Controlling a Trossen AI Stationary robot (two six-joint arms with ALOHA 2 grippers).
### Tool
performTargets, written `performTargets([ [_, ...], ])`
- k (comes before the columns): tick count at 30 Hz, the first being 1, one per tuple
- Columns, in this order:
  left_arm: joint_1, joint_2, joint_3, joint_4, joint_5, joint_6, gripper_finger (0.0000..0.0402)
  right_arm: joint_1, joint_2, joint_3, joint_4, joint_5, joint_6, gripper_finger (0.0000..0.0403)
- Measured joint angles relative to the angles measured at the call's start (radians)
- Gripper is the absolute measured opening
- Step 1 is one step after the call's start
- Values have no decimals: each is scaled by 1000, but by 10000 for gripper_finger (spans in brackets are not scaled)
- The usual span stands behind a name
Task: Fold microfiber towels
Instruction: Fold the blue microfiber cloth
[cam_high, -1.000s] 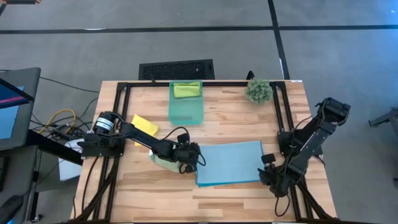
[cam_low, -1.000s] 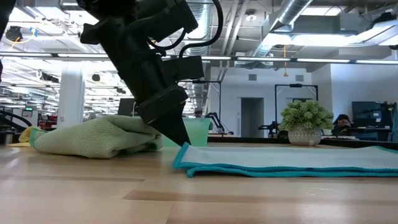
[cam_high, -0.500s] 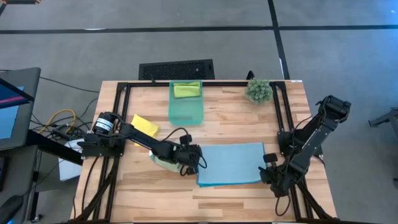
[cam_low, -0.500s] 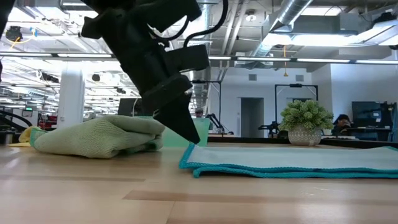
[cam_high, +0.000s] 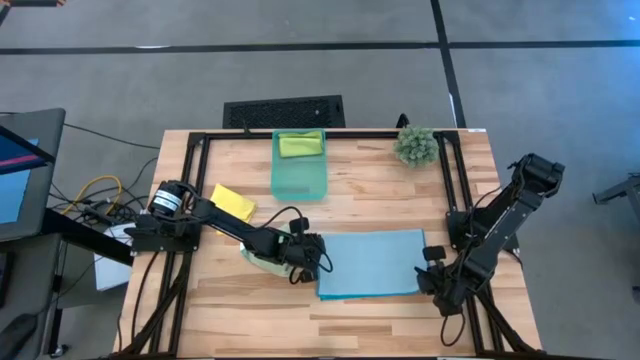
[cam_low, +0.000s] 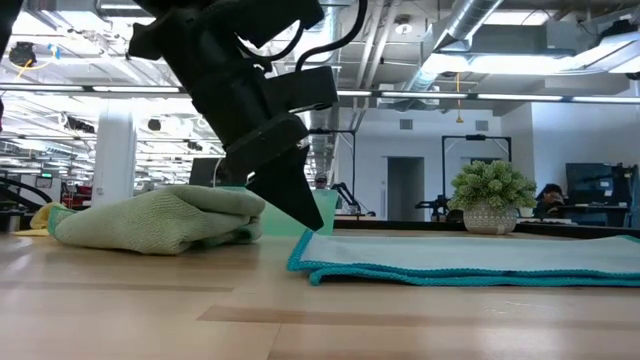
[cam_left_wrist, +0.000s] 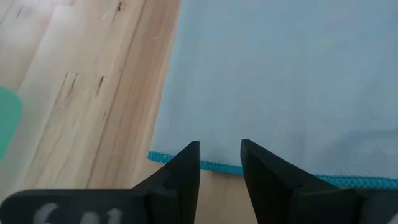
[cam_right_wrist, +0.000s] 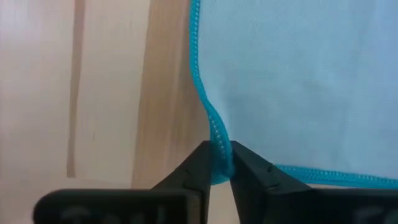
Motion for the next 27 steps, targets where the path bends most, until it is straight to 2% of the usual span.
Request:
performTargets([
  [5,0,0,0,0,0,0,110,-1,0,0,22,-22,28,68],
  [11,0,0,0,0,0,-1,114,-5,0,1,32,-26,45,92],
  [22,-1,0,0,0,1,-10,167,9,0,1,34,-40,-5,98],
  [27,-1,0,0,0,2,-8,178,10,0,1,35,-43,-7,98],
])
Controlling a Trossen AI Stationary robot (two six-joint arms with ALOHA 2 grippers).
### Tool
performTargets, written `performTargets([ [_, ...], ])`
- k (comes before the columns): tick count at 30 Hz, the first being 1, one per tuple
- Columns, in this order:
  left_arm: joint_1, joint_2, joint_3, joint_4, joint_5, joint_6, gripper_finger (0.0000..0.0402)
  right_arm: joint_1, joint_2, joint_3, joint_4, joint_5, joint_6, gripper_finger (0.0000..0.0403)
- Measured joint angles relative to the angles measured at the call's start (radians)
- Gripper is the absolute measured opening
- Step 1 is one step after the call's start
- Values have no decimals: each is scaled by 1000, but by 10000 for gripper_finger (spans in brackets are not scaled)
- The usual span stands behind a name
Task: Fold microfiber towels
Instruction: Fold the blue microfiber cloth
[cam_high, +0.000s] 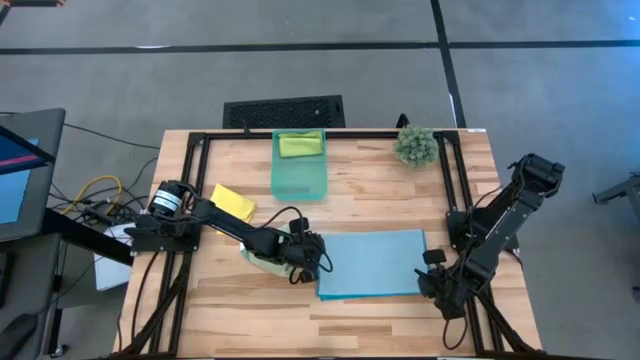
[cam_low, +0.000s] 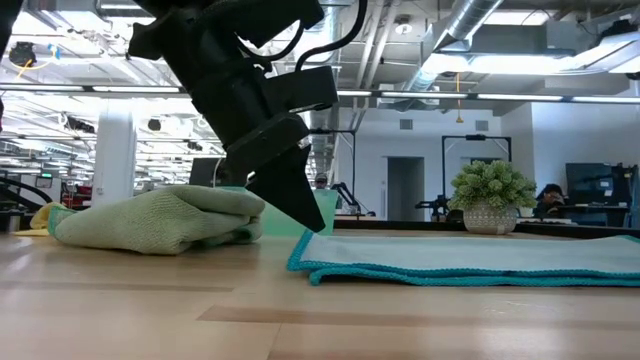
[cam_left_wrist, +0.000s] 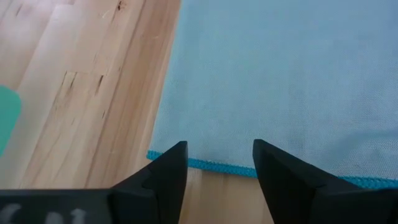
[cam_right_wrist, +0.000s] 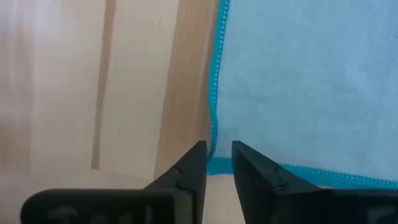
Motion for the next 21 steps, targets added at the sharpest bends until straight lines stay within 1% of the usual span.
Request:
performTargets([
  [5,0,0,0,0,0,3,179,0,0,-34,37,-16,-2,98],
  [8,0,0,0,0,0,4,179,-1,0,-36,46,-31,-45,95],
  [11,0,0,0,0,-1,4,179,-1,0,-36,42,-24,-51,74],
  [16,0,0,0,0,-1,5,179,-1,0,-35,24,-28,-51,15],
  [17,0,0,0,0,-2,5,179,-1,0,-31,10,-28,-51,9],
  [19,0,0,0,0,-5,12,179,-1,0,-10,-34,-15,-47,11],
  [21,0,0,0,0,-28,19,179,-1,0,29,-113,37,-45,13],
])
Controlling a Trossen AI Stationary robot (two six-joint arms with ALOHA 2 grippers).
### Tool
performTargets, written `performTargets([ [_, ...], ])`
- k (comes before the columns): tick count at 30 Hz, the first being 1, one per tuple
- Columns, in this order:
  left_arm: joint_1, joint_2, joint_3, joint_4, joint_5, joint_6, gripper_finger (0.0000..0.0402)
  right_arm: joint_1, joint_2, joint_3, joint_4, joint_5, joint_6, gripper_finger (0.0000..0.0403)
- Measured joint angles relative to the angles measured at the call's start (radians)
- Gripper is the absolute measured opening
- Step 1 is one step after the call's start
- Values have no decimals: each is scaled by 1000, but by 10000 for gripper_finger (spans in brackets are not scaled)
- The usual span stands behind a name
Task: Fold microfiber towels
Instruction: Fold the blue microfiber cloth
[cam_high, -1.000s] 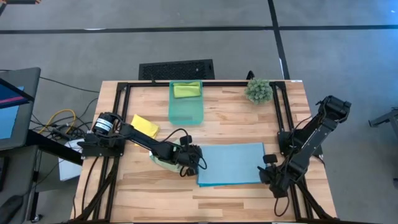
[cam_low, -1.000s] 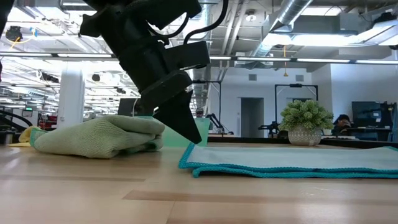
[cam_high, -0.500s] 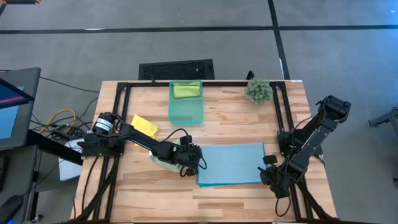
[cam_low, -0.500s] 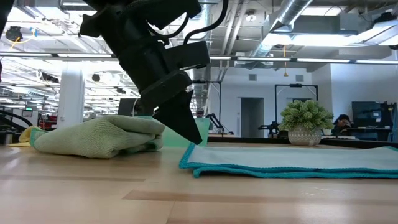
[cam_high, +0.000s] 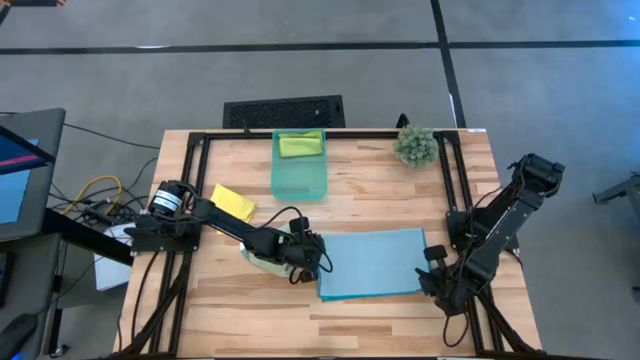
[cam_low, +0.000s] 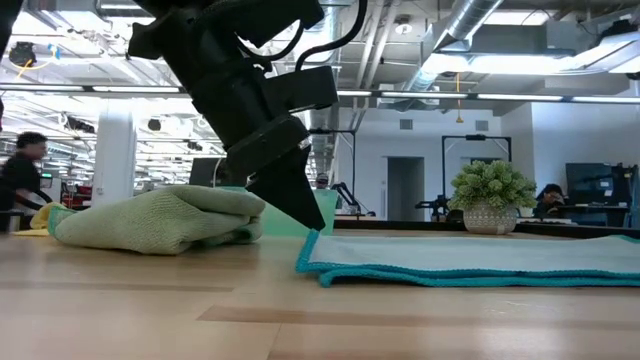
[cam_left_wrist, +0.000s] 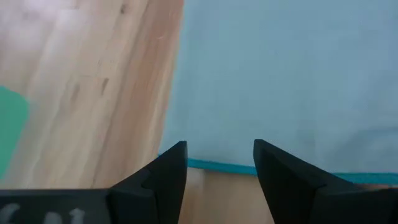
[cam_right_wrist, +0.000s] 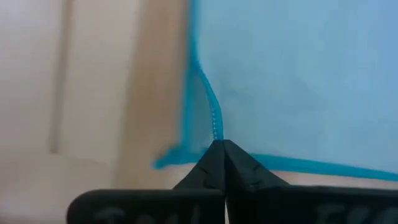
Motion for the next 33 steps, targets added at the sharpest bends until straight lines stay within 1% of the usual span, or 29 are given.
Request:
performTargets([
  [2,0,0,0,0,-51,1,179,0,0,52,-100,85,-7,8],
  [5,-5,-7,0,1,-131,4,179,3,0,130,-253,240,-7,6],
  [6,-8,-10,0,10,-155,10,179,7,0,148,-287,275,-7,7],
  [7,-12,-10,0,23,-177,21,179,11,0,163,-315,285,-9,8],
  [9,-23,-10,0,42,-199,43,179,21,-1,175,-341,250,-28,8],
  [11,-31,-10,0,76,-197,64,179,36,-1,168,-341,169,-33,6],
  [13,-31,-10,1,92,-171,71,179,58,-1,156,-337,106,-12,5],
  [14,-31,-10,1,92,-153,71,179,71,-1,150,-333,94,9,5],
  [16,-30,-10,1,96,-120,70,179,97,-1,138,-319,93,47,6],
  [19,-29,-1,1,98,-89,70,179,123,-1,106,-254,93,54,10],
  [23,-29,0,0,102,-88,70,179,127,0,70,-183,90,54,11],
  [29,-27,0,0,109,-87,73,179,127,0,67,-152,89,54,14],
  [33,-27,0,0,109,-64,74,179,127,0,67,-108,19,31,31],
])
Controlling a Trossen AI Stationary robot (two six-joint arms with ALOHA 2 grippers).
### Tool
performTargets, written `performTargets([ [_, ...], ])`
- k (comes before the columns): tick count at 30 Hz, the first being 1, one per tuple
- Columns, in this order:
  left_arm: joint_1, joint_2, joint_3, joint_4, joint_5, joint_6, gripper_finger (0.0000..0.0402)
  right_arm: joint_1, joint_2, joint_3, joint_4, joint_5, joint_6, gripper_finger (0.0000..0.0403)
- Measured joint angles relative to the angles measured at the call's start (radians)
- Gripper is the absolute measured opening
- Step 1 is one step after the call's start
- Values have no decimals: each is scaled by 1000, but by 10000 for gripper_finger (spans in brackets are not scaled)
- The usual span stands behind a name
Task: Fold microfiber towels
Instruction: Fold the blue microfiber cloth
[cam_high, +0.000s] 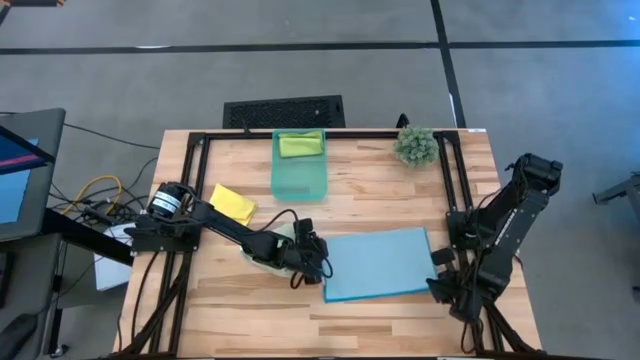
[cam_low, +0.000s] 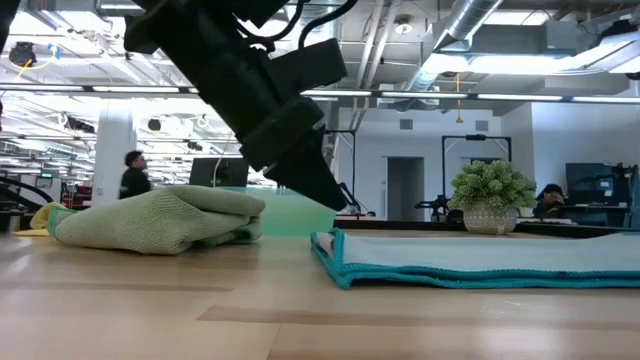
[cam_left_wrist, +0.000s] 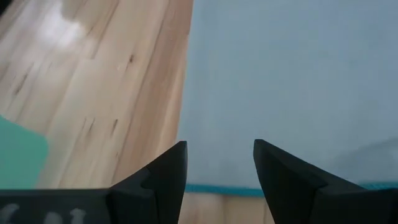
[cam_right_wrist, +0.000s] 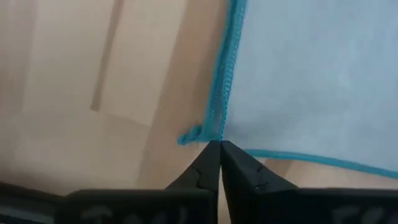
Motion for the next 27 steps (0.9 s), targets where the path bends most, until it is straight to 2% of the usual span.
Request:
performTargets([
  [8,0,0,0,4,30,0,179,-19,0,0,10,-27,53,86],
  [14,4,0,0,53,151,0,179,-71,0,-1,25,-31,58,114],
  [18,11,0,0,93,312,0,179,-116,0,-55,68,-33,67,99],
  [22,8,0,-20,104,377,18,174,-136,0,-121,155,-35,51,64],
  [27,6,0,-51,153,512,37,156,-134,0,-147,221,-47,50,21],
])
